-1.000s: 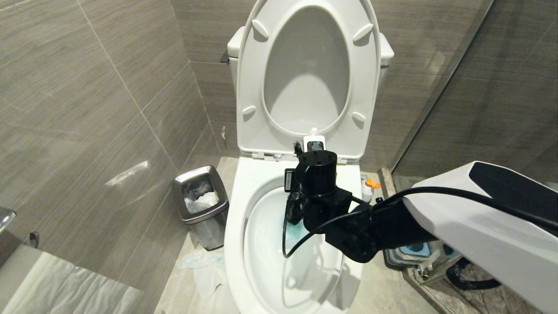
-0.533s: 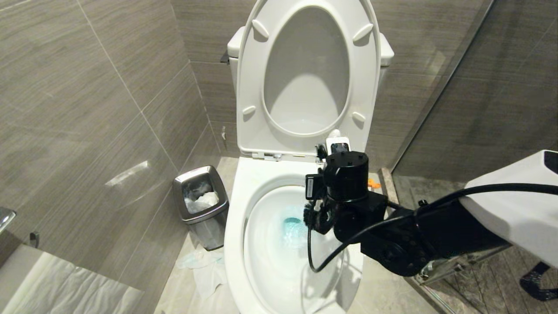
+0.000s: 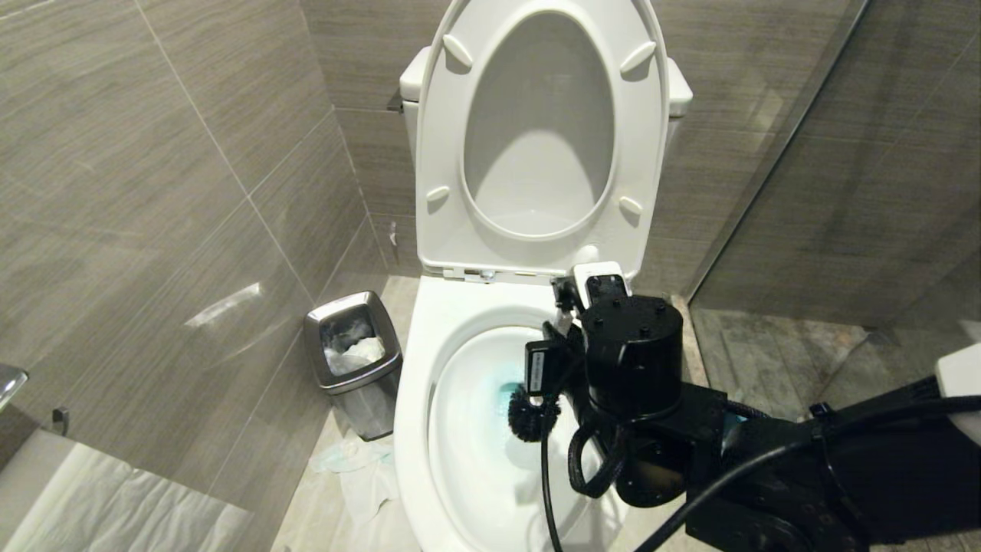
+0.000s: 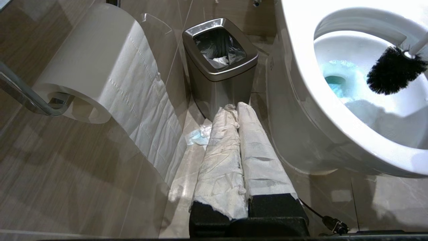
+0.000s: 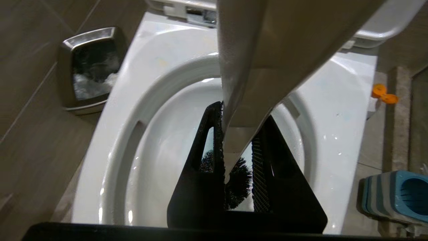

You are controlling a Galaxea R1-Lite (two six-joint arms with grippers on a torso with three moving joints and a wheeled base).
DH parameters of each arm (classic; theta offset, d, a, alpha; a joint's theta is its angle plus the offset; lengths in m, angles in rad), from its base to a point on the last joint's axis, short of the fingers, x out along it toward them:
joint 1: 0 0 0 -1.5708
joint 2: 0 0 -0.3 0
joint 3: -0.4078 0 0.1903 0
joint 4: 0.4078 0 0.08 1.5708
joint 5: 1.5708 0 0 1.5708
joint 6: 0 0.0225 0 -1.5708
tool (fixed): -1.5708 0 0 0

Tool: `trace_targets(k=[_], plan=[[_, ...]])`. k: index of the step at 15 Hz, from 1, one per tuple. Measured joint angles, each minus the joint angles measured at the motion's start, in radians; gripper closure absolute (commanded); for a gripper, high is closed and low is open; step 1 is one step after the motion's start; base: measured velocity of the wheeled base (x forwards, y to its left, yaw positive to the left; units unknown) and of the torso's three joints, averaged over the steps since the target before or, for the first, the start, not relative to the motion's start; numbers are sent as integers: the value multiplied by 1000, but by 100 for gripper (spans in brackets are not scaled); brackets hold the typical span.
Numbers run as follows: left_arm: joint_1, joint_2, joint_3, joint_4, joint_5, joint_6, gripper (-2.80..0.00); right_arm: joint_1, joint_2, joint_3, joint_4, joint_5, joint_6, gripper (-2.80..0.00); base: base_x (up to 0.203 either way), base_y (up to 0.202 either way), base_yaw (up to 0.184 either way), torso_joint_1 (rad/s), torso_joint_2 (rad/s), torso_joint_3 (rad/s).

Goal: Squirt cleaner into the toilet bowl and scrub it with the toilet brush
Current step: Scrub the toilet bowl

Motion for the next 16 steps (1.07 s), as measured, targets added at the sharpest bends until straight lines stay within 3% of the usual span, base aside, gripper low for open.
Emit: trace_targets(k=[4, 8, 11, 16], plan=[[0, 0, 0, 0, 0, 0, 0, 70, -8, 21, 2, -2, 25, 0, 0, 0, 0, 0, 0, 0], [0, 0, 0, 0, 0, 0, 0, 79, 53, -75, 0, -4, 27, 0, 0, 0, 0, 0, 0, 0], [0, 0, 0, 0, 0, 0, 0, 59, 141, -201, 1, -8, 12, 0, 0, 0, 0, 0, 0, 0], [0, 0, 0, 0, 0, 0, 0, -28, 267, -383, 3, 2, -79, 0, 0, 0, 0, 0, 0, 0]])
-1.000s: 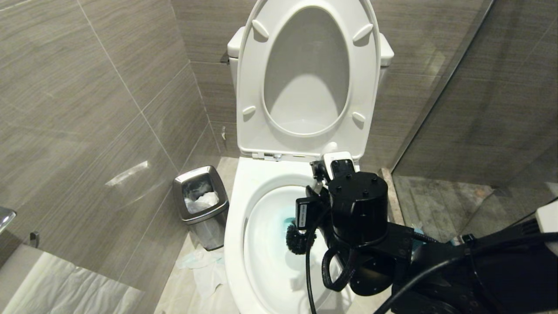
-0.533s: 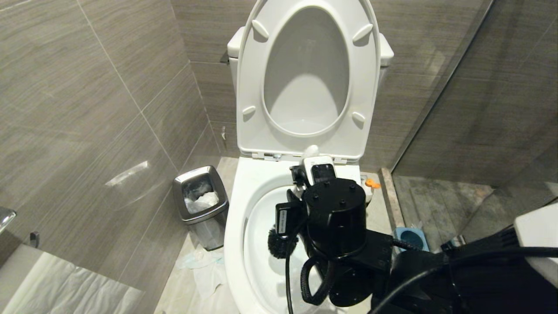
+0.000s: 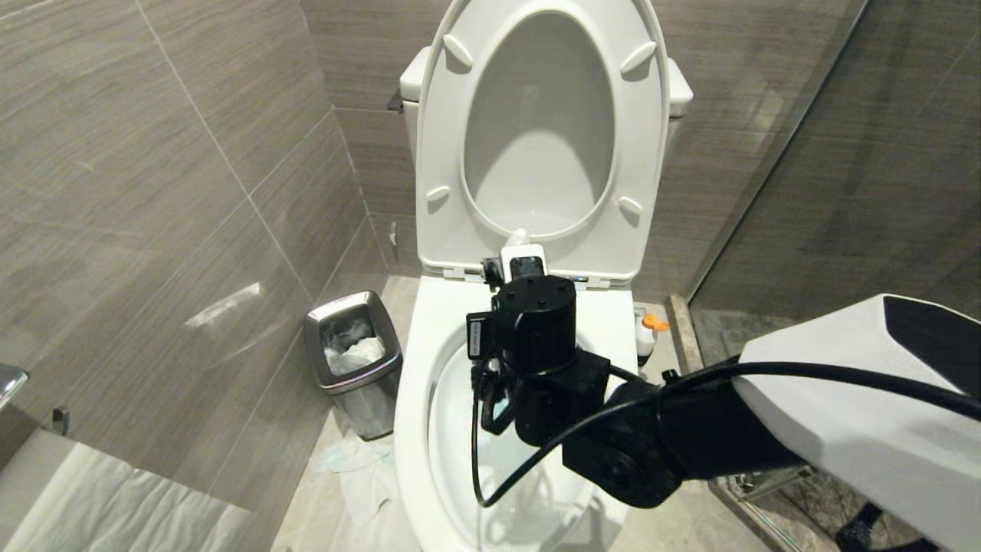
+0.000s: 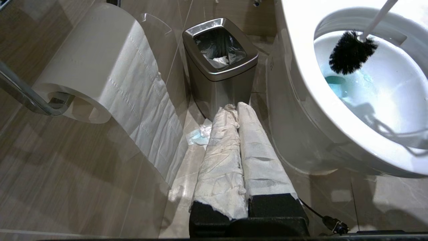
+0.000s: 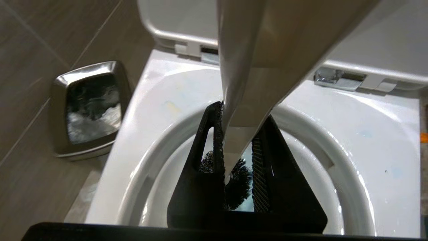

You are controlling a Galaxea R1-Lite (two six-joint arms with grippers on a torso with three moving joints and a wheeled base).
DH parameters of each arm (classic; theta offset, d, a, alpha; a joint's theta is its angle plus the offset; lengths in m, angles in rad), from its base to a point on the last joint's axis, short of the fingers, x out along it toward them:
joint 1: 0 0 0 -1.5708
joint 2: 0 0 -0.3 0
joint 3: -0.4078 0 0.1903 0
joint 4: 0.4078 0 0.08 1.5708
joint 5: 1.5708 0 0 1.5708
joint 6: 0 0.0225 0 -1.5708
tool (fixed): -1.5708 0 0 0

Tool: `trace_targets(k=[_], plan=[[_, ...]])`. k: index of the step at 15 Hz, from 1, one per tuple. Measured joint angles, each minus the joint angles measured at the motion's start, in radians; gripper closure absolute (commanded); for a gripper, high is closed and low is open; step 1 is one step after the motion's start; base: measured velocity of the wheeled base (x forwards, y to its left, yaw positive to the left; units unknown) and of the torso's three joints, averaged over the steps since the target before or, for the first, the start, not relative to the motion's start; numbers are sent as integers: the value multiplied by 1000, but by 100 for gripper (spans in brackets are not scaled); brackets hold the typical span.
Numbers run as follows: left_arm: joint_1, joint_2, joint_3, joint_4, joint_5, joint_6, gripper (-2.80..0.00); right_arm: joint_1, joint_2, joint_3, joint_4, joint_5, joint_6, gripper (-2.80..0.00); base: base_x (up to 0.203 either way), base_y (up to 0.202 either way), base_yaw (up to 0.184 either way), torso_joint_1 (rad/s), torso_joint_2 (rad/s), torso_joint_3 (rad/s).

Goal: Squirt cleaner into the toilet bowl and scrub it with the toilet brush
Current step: Scrub the toilet bowl

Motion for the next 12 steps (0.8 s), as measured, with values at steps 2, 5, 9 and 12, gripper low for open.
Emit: trace_targets(k=[2, 5, 9, 12], plan=[[0, 0, 0, 0, 0, 0, 0, -38, 36, -45, 1, 3, -17, 0, 0, 0, 0, 0, 0, 0], [0, 0, 0, 0, 0, 0, 0, -89, 74, -92, 1, 7, -34, 0, 0, 0, 0, 0, 0, 0], [0, 0, 0, 0, 0, 0, 0, -135, 64, -59, 1, 10, -42, 0, 0, 0, 0, 0, 0, 0], [0, 0, 0, 0, 0, 0, 0, -137, -5, 80, -1, 25, -38, 0, 0, 0, 0, 0, 0, 0]])
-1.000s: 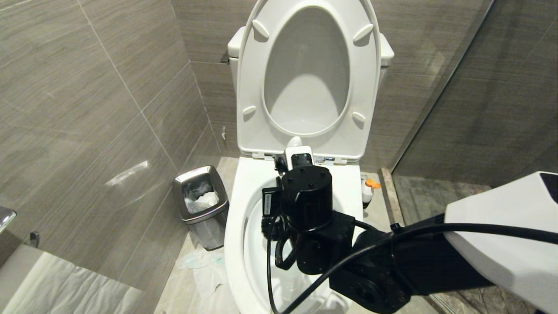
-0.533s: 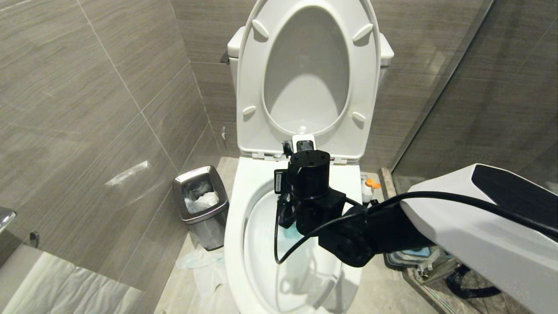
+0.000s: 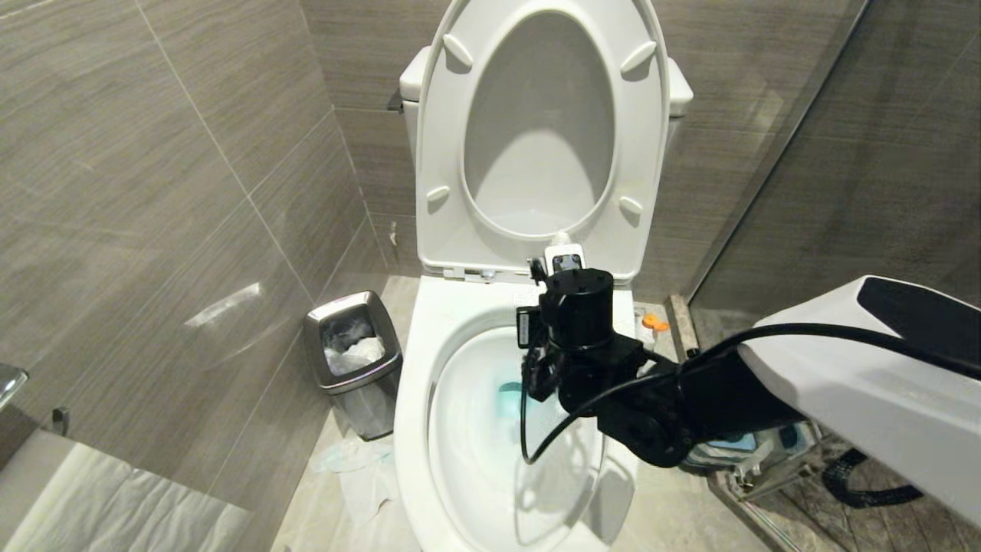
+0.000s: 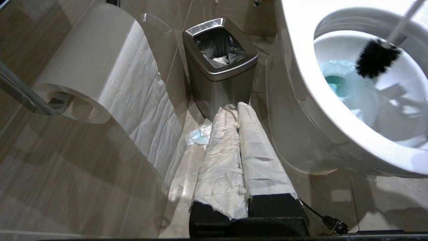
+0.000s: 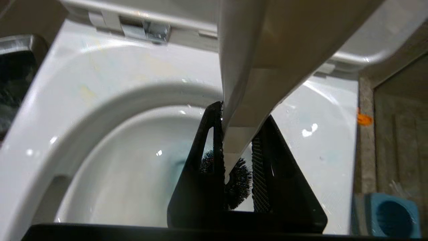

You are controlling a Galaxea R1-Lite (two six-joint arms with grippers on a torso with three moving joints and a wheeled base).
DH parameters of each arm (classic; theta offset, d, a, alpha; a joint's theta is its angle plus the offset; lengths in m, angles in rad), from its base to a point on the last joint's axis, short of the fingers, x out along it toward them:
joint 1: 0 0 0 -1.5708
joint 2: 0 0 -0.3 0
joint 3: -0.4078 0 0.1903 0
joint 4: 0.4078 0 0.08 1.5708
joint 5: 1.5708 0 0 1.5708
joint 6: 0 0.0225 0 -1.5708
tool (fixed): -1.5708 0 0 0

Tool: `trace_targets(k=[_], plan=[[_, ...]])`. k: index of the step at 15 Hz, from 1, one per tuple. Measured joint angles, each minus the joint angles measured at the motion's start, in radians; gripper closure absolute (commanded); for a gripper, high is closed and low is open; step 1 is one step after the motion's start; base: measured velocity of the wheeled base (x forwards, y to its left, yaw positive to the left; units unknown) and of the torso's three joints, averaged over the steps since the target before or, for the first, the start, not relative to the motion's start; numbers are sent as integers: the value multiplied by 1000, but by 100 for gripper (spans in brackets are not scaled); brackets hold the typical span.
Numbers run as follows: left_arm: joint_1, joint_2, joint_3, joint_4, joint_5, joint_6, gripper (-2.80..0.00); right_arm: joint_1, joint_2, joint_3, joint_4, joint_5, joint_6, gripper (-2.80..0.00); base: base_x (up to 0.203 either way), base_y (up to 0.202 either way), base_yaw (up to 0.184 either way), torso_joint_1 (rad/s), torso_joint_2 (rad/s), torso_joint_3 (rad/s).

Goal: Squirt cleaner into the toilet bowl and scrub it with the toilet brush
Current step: Scrub the toilet bowl

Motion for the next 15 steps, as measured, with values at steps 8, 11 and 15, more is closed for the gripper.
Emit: trace_targets(k=[8, 11, 15], plan=[[0, 0, 0, 0, 0, 0, 0, 112, -228, 375, -94, 2, 30, 0, 0, 0, 0, 0, 0, 0], [0, 0, 0, 0, 0, 0, 0, 189, -243, 388, -94, -3, 62, 0, 0, 0, 0, 0, 0, 0], [0, 0, 0, 0, 0, 0, 0, 234, -231, 387, -92, -7, 86, 0, 0, 0, 0, 0, 0, 0]])
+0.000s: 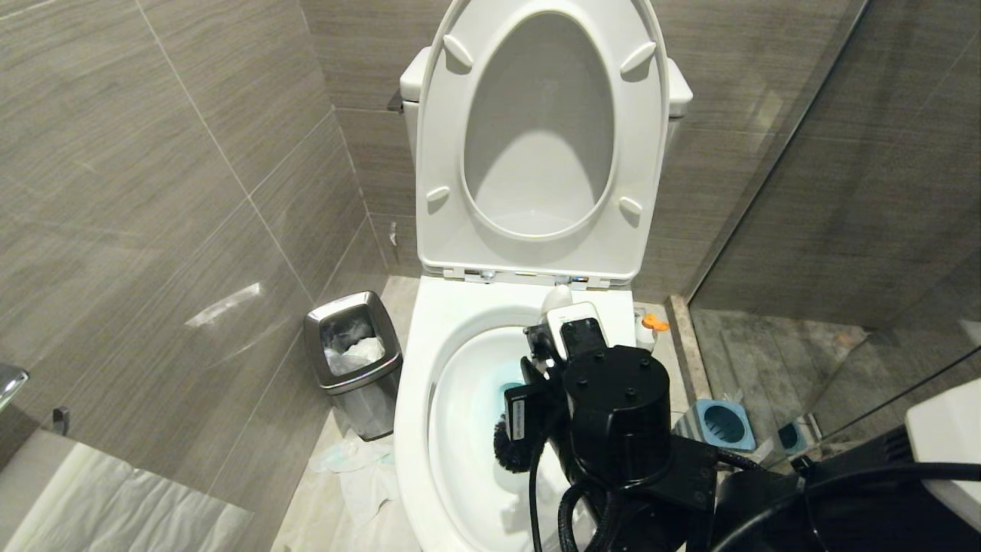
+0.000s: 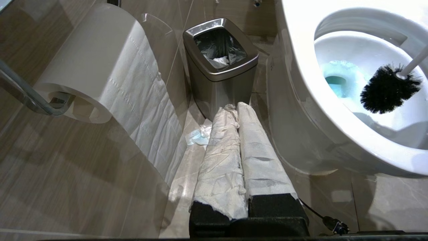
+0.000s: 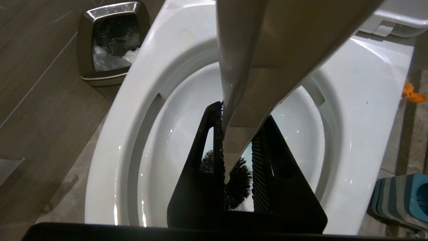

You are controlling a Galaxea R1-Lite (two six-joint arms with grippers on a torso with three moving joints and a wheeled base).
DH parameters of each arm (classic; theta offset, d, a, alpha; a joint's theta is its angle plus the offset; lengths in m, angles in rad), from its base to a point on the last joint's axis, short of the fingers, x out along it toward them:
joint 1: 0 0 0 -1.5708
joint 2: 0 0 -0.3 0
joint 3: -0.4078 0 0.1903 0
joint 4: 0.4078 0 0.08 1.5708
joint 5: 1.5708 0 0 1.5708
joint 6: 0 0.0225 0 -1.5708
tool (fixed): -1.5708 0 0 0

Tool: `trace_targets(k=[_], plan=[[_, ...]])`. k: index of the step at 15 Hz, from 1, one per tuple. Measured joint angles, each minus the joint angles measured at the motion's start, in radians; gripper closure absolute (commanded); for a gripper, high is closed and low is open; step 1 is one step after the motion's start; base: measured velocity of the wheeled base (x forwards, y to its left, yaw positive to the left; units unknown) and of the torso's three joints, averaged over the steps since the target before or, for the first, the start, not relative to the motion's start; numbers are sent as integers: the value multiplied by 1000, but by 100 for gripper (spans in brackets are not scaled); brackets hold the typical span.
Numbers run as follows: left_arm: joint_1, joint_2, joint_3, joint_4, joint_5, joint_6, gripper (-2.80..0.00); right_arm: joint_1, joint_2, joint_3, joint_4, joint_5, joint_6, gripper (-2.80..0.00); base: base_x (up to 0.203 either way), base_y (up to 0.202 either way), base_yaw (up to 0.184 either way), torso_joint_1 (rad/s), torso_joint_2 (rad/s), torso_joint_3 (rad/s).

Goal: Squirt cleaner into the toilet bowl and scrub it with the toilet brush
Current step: Scrub the toilet bowl

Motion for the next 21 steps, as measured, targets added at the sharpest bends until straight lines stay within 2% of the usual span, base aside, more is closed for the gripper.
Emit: trace_targets(k=[2, 7, 11, 17, 21], plan=[[0, 0, 0, 0, 0, 0, 0, 4, 20, -30, -2, -4, 4, 0, 0, 0, 0, 0, 0, 0], [0, 0, 0, 0, 0, 0, 0, -3, 134, -230, 3, -34, -15, 0, 0, 0, 0, 0, 0, 0], [0, 0, 0, 0, 0, 0, 0, -68, 240, -357, 4, -35, -54, 0, 0, 0, 0, 0, 0, 0], [0, 0, 0, 0, 0, 1, 0, -172, 274, -398, 2, -29, -88, 0, 0, 0, 0, 0, 0, 0], [0, 0, 0, 0, 0, 0, 0, -186, 219, -343, 3, -24, -89, 0, 0, 0, 0, 0, 0, 0]])
